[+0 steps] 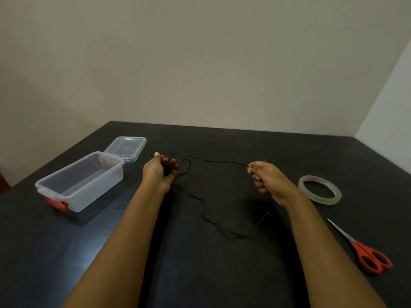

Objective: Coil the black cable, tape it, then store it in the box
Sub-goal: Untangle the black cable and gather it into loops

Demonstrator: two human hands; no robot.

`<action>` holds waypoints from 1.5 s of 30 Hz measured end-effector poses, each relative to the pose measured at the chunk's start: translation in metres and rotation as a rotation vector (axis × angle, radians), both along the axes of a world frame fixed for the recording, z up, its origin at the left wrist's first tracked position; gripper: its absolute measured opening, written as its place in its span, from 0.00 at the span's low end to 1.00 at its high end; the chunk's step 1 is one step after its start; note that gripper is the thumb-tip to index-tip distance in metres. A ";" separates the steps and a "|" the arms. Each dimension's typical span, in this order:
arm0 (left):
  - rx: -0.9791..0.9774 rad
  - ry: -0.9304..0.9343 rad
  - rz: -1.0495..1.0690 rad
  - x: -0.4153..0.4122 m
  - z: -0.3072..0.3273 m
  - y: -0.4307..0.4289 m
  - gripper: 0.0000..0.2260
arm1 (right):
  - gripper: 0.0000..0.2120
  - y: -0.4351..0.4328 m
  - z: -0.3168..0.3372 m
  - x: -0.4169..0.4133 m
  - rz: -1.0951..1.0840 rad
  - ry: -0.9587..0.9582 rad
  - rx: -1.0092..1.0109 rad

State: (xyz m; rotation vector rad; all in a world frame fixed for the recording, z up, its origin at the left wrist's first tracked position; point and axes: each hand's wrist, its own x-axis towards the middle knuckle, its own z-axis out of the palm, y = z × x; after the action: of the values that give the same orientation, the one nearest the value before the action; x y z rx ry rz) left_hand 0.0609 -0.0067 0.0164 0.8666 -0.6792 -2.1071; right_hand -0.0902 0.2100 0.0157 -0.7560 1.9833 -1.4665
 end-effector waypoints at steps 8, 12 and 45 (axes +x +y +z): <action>-0.281 0.161 -0.265 -0.014 0.006 0.034 0.26 | 0.13 -0.023 0.003 0.028 -0.058 0.412 0.016; -0.560 -0.033 -0.411 -0.015 0.003 0.044 0.24 | 0.12 -0.024 0.004 0.025 -0.170 0.515 0.000; -0.627 -0.092 -0.951 0.002 0.010 0.048 0.19 | 0.16 -0.037 -0.005 0.043 0.151 0.624 -0.201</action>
State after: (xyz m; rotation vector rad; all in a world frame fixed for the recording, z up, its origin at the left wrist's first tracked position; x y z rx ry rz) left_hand 0.0624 0.0413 0.0261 0.2783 -1.9565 -2.3588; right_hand -0.0475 0.1730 0.0103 -1.5699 2.1572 -1.4684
